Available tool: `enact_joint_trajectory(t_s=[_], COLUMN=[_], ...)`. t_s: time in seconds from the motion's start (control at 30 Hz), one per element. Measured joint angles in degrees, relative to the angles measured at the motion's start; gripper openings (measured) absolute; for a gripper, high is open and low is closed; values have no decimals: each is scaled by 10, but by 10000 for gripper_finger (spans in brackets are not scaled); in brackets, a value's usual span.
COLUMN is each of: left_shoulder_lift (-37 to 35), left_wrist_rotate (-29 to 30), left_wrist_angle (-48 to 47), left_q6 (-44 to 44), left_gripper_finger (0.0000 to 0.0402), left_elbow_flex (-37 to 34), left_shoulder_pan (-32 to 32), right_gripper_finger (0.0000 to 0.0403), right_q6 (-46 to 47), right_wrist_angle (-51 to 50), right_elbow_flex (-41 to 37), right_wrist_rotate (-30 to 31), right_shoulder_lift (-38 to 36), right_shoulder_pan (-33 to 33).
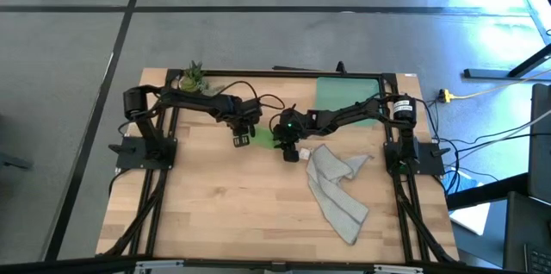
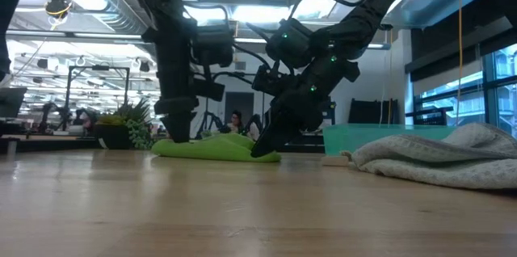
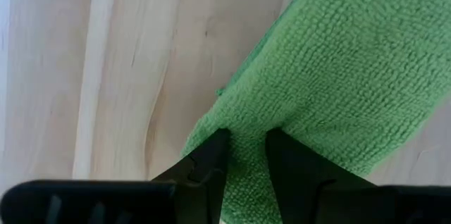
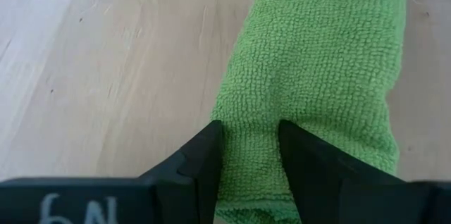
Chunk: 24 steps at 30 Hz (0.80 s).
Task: Roll microfiber towels into tight, uniform cylinder then place into a basket
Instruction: Roll the green microfiber towel
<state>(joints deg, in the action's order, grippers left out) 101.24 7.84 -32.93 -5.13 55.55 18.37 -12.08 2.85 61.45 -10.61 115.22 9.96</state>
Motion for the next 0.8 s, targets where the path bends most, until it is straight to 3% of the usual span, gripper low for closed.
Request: enact_joint_trajectory(t_s=[0.57,0.8], left_shoulder_lift=[2,2], left_wrist_rotate=[0,0], left_wrist_angle=[2,3], left_q6=[0,0], left_gripper_finger=[98,98], left_elbow_flex=[-2,-3], left_shoulder_pan=[0,0], right_gripper_finger=[146,181], right_q6=[15,13], right_wrist_angle=[2,-45], right_elbow_flex=[0,33], right_wrist_rotate=[0,3], right_shoulder_lift=[0,-2], right_shoulder_pan=[0,-1])
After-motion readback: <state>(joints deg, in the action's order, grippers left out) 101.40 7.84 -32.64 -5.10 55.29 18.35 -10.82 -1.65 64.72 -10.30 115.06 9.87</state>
